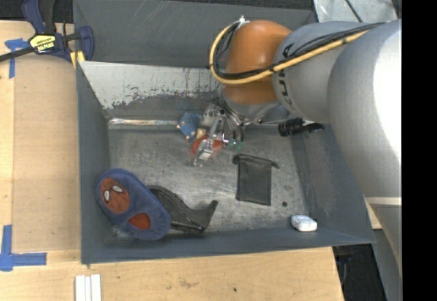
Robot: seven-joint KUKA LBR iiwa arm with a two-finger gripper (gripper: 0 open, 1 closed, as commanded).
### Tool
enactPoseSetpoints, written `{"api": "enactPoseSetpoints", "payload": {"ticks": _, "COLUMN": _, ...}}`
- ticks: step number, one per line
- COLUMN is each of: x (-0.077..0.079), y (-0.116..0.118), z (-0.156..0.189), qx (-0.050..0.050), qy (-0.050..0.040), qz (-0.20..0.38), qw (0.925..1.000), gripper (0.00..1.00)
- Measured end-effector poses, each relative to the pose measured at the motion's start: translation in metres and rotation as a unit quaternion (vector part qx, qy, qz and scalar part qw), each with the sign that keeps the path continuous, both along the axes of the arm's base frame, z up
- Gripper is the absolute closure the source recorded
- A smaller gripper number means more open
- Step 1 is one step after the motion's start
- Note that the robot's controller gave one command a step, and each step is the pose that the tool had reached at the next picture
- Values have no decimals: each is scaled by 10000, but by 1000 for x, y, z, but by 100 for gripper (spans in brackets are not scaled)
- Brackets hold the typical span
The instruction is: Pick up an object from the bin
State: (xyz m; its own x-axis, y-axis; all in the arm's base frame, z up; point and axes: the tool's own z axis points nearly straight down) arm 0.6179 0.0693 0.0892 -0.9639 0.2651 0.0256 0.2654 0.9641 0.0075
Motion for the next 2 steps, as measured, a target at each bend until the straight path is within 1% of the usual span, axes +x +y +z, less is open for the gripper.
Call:
{"api": "enactPoseSetpoints", "payload": {"ticks": 1, "x": 6, "y": -5, "z": 4, "qx": -26, "qy": -124, "qz": -36, "qw": 9999, "gripper": 100}}
{"api": "enactPoseSetpoints", "payload": {"ticks": 2, "x": 0, "y": -7, "z": 141, "qx": -63, "qy": -183, "qz": 688, "qw": 9974, "gripper": 100}}
